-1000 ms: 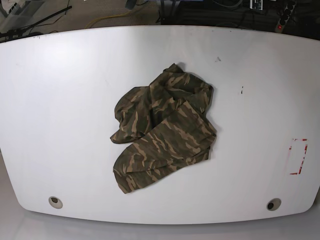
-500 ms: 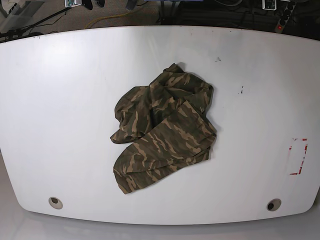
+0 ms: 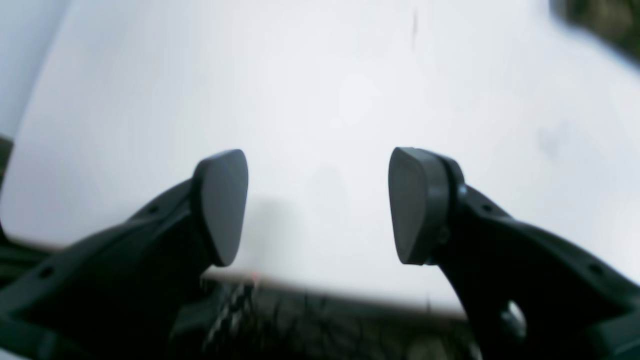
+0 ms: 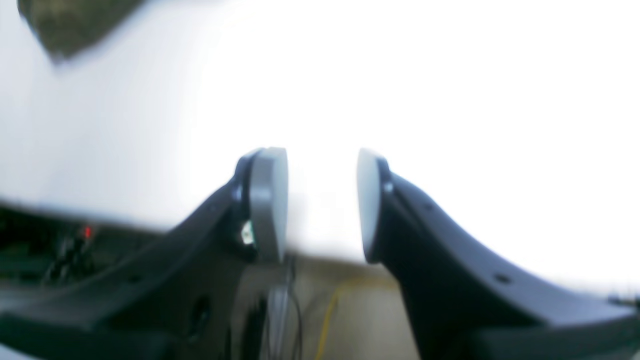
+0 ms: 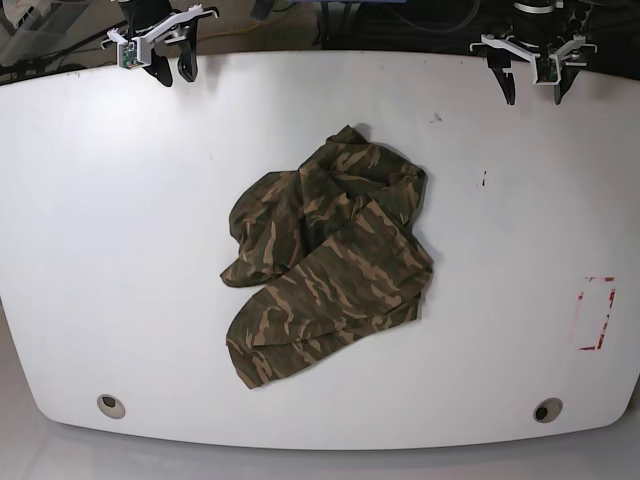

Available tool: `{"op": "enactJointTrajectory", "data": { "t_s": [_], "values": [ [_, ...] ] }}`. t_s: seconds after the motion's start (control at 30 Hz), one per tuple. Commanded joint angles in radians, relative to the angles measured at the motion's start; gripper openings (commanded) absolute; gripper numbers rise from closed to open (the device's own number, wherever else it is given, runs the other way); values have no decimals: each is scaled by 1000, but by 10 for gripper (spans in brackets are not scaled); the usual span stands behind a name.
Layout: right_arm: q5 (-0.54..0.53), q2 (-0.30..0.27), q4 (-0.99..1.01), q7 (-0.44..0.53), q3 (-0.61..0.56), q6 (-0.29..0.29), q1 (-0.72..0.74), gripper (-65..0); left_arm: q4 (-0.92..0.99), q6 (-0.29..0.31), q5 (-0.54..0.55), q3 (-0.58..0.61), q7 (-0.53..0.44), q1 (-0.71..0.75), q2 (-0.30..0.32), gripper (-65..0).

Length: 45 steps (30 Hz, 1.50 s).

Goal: Fold the T-shirt properly
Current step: 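Lower the right gripper to the camouflage shirt's edge and grasp it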

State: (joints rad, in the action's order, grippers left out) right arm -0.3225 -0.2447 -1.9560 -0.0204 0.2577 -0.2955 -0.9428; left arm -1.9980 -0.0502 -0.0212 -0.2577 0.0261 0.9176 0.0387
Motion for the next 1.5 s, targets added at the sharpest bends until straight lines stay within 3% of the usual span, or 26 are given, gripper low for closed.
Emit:
{"op": "enactJointTrajectory", "data": {
  "t_s": [0.0, 0.23, 0.37, 0.57, 0.67, 0.83, 0.97, 1.23, 1.47],
  "values": [
    [-11, -8, -18, 24, 5, -5, 18, -434, -13, -6, -4, 10, -21, -21, 7, -240],
    [-11, -8, -32, -112, -21, -5, 169, -433, 6, -3, -7, 34, -19, -147, 8, -240],
    [-11, -8, -32, -184, -22, -5, 264, -430, 9, 37, -7, 73, -19, -177, 37, -240],
    [-13, 11, -32, -341, -22, -6, 430, -285, 1, 37, -6, 103, 81, -205, 54, -239],
    [-13, 26, -27, -418, -22, -9, 531, -279, 4, 40, -6, 103, 97, -226, 54, -235],
    [-8, 55, -16, -559, -22, -87, 687, -277, -1, 40, -4, 105, 100, -234, 48, -115],
    [-10, 77, 40, -632, -19, -120, 801, -277, -1, 46, -4, 131, 100, -254, 48, -108],
    [-13, 81, 243, -662, -22, -121, 990, -277, -1, 46, -6, 145, 100, -260, 53, -108],
    [-13, 81, 557, -700, -22, -121, 1238, -277, 3, 46, -6, 143, 100, -259, 48, -108]
  ]
}}
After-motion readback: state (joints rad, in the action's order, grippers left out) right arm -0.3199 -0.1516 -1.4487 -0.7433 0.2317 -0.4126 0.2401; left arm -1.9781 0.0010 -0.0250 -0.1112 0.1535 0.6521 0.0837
